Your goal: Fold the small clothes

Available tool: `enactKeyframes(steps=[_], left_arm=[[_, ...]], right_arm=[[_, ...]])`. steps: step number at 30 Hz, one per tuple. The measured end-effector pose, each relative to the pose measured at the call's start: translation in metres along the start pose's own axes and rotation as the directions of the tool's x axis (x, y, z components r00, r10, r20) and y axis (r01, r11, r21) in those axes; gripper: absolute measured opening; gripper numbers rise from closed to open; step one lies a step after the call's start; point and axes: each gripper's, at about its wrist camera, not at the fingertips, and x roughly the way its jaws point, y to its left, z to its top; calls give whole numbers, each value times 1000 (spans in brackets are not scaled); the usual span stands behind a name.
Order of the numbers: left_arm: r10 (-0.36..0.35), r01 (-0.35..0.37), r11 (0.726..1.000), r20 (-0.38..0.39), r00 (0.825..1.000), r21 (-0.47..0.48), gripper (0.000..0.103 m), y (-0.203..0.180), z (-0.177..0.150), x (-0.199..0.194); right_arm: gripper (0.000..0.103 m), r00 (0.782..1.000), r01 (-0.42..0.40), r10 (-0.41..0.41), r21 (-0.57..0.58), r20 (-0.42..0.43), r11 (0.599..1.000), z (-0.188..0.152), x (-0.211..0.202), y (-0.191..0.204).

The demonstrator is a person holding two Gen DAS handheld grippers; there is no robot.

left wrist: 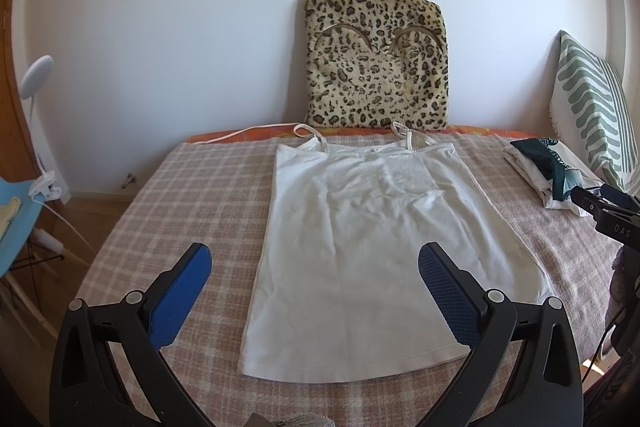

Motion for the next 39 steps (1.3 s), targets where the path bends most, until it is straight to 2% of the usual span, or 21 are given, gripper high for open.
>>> enactKeyframes(steps=[20, 31, 39], left_arm=[[5, -5, 1000, -8, 1000, -9, 103, 10, -5, 6], [-80, 71, 991, -79, 994, -114, 103, 43, -21, 21], [-55, 41, 995, -154, 987, -90, 91, 54, -35, 39]], right_arm=[[103, 1000, -14, 14, 2, 11, 1000, 1, 2, 5], [103, 997, -76, 76, -15, 23, 997, 8, 10, 34], [101, 992, -123, 123, -27, 6, 992, 18, 27, 56]])
